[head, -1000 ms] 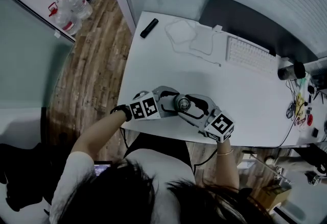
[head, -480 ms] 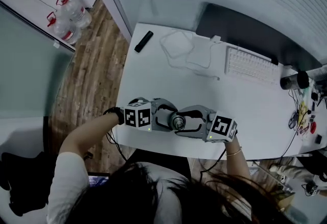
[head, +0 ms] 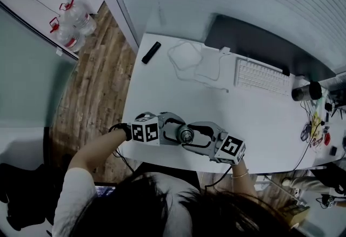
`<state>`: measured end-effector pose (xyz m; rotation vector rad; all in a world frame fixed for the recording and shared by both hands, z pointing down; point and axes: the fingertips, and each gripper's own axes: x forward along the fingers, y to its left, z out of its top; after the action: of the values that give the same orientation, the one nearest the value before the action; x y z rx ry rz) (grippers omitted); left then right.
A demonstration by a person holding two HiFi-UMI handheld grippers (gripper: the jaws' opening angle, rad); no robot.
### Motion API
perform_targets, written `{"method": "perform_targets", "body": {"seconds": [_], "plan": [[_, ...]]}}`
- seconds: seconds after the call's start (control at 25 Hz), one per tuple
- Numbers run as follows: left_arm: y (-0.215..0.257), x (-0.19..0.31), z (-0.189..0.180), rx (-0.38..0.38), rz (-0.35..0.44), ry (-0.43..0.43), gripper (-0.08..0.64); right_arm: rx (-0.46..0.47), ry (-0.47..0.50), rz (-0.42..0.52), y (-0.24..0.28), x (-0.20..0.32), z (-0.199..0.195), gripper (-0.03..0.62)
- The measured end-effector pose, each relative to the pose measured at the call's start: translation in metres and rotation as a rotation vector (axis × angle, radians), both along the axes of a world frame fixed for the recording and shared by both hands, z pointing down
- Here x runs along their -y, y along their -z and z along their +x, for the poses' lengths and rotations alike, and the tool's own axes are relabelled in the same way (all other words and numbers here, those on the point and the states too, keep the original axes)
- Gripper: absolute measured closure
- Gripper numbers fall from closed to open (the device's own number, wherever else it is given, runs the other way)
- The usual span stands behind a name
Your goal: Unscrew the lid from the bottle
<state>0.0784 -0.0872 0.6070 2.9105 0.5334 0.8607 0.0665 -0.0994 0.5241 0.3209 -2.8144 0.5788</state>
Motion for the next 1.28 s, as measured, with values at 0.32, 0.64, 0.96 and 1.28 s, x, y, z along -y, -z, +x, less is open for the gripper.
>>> {"method": "perform_targets", "body": {"seconds": [0.32,0.64,0.96,1.28], "plan": [[0.000,0.001,0.003,-0.025,-0.014,0.203,0.198,0.036,-0.440,0.069,0.008,0.003,0.012,0.330],[0.000,0.004,0.007,-0.035,-0.002,0.362,0.198,-0.026,-0.739,0.122,-0.009,0.002,0.025,0.331],[0.001,0.004,0.008,-0.040,-0.002,0.414,0.198,-0.055,-0.757,0.155,-0.015,0.007,0.018,0.331],[0.000,0.003,0.008,-0.044,0.002,0.371,0.199,-0.054,-0.592,0.152,-0.015,0.005,0.012,0.341]]}}
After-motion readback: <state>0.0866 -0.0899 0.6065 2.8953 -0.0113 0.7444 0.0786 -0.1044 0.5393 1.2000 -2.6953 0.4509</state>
